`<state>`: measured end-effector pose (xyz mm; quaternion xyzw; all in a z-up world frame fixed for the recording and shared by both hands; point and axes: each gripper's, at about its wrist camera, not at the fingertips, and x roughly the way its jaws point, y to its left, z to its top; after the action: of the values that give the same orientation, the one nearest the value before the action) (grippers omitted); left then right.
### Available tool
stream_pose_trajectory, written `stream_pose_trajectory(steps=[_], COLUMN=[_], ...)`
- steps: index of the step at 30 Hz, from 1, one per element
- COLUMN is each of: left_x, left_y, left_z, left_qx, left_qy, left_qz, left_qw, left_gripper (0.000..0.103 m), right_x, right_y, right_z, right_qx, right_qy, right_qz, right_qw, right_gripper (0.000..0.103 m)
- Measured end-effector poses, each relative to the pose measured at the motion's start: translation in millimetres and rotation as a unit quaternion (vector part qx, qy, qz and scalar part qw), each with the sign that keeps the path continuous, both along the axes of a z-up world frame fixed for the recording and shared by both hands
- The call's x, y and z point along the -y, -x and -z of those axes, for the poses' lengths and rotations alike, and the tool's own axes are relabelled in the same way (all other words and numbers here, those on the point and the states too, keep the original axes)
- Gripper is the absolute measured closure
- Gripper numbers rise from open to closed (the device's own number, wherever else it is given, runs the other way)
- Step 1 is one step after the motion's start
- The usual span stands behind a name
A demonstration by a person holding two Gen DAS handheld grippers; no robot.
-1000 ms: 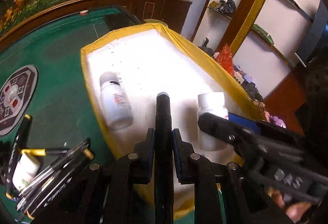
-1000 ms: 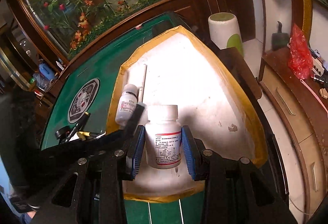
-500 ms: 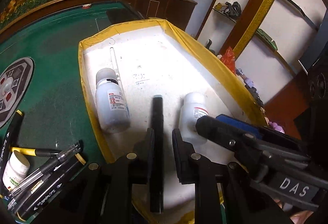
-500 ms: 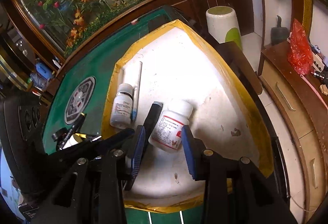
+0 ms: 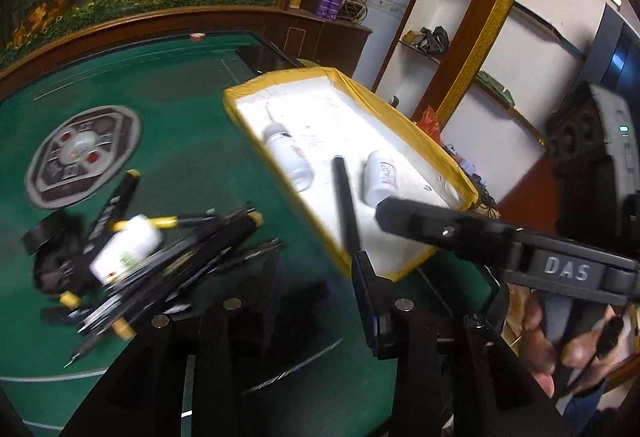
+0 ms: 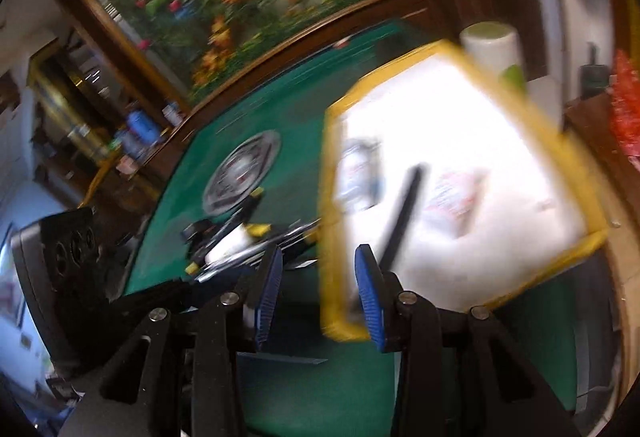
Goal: Organize rigid objects
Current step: 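Grasp a purple-capped black marker with the right tool while the left tool grasps another black marker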
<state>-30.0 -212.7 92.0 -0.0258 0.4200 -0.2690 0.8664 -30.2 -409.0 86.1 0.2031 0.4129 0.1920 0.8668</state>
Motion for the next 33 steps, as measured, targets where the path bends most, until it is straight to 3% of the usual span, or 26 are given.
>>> stream_pose_trajectory(steps=[3,6,12,17,23,26,29,31,33], left_x=[-41,-87,-146,-178,-191,-188,-182,-175,-166], left_y=[11,18,22,22,20,21,22,23,22], left_z=[-6,-5,11,26,35,36,34,31,26], left_qx=[0.014,0.021,0.012,0.003,-0.008,-0.006,-0.004,-0.001,0.001], left_qy=[0.004,0.003,-0.003,-0.001,-0.001,-0.007,-0.013,-0.018,-0.021], left_qz=[-0.02,-0.056,-0.101,-0.125,-0.126,-0.118,-0.107,-0.096,-0.081], left_qw=[0.9997,0.9982,0.9948,0.9921,0.9919,0.9929,0.9942,0.9952,0.9965], left_gripper=[0.056,0.054,0.054,0.054,0.054,0.054,0.054,0.054,0.054], right_x=[-40,-83,-108,-106,-143,-162,-172,-175,-166], right_y=[0,-5,-27,-37,-8,12,26,32,33], right_z=[7,21,37,52,60,58,58,59,57], right_qx=[-0.016,-0.037,-0.051,-0.083,-0.097,-0.059,-0.03,-0.017,-0.016], right_qy=[-0.004,0.022,0.09,0.103,0.107,0.176,0.232,0.263,0.262], right_qz=[-0.061,-0.11,-0.116,-0.119,-0.207,-0.236,-0.259,-0.266,-0.251], right_qw=[0.998,0.993,0.988,0.984,0.967,0.954,0.937,0.927,0.932], right_gripper=[0.066,0.066,0.066,0.066,0.065,0.065,0.074,0.087,0.087])
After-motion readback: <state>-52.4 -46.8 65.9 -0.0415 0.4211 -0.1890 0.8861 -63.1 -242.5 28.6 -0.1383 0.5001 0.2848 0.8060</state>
